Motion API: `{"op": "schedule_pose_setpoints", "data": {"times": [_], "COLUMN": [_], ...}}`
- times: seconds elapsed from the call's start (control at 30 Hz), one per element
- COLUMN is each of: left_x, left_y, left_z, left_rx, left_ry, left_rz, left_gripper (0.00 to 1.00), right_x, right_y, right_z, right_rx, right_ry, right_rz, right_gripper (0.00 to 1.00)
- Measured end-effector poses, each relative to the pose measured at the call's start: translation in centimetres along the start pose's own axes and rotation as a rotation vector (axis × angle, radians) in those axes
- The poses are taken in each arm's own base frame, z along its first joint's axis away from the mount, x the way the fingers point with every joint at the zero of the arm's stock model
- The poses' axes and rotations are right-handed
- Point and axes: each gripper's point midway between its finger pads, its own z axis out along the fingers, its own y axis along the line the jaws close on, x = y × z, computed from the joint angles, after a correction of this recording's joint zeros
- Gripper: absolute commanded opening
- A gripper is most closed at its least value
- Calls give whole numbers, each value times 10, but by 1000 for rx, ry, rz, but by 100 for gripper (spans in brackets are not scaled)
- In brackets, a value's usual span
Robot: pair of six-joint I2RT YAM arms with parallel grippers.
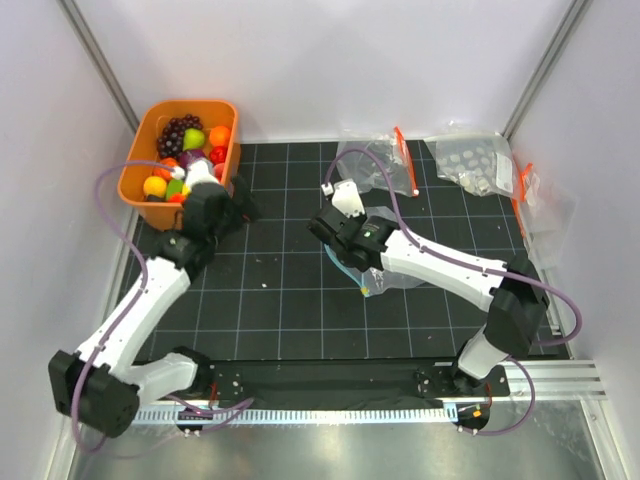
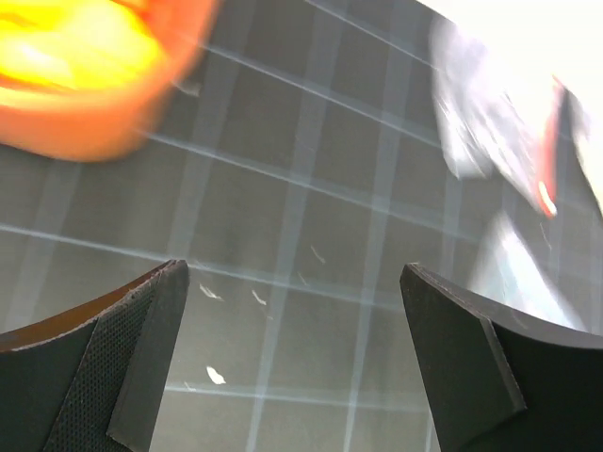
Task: Place the food in the zip-top bag and seal the zipper
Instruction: Move the bin to the center of the board.
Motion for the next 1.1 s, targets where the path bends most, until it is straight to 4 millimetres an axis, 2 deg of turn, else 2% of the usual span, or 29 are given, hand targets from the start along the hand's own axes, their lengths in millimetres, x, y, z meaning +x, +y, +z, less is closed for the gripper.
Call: {"op": "schedule_pose_setpoints", "data": {"times": [0.1,0.17,0.2,0.33,0.4,0.47,0.53,0.6,0.63,0.67,0.7,0.73,0.77,0.8,0.83,0.87,0.97,1.1], "left_x": [-45,-67,-72,-90,-92,-86,-75,-57,-47,-40,-35,-33,-32,-31,-28,-24,-5,32], "left_y": [32,46,49,39,38,42,51,66,73,79,83,84,84,84,81,77,54,45], "left_z": [21,37,44,83,111,128,145,153,154,153,151,149,146,143,140,136,118,63], "left_rx": [-156,-253,-291,-349,-391,-430,-475,-525,-543,-557,-563,-557,-549,-537,-508,-475,-408,-414], "left_ry": [-35,-46,-27,38,100,148,201,273,312,344,368,383,389,394,409,422,429,476], "left_rz": [-57,-53,-26,86,157,202,244,277,290,299,304,306,309,302,300,320,344,312], "left_gripper": [100,100,100,100,100,100,99,91,84,64,53,44,28,21,5,1,0,1], "right_x": [3,3,3,0,-3,-5,-6,-5,-4,-4,-3,-2,-1,0,0,0,1,4], "right_y": [1,-1,-2,-10,-14,-17,-19,-22,-24,-25,-26,-27,-28,-29,-29,-29,-28,-27], "right_z": [-5,-9,-12,-25,-31,-36,-39,-42,-43,-44,-45,-46,-46,-47,-47,-47,-48,-47], "right_rx": [-25,-42,-53,-88,-100,-110,-117,-122,-124,-125,-125,-126,-128,-130,-131,-133,-138,-143], "right_ry": [5,3,0,-17,-26,-35,-41,-43,-44,-44,-44,-44,-44,-45,-45,-44,-41,-35], "right_rz": [1,9,16,45,57,68,75,80,81,82,82,82,83,84,84,84,84,81], "right_gripper": [1,1,1,1,1,1,1,1,1,1,1,1,1,1,1,1,1,1]}}
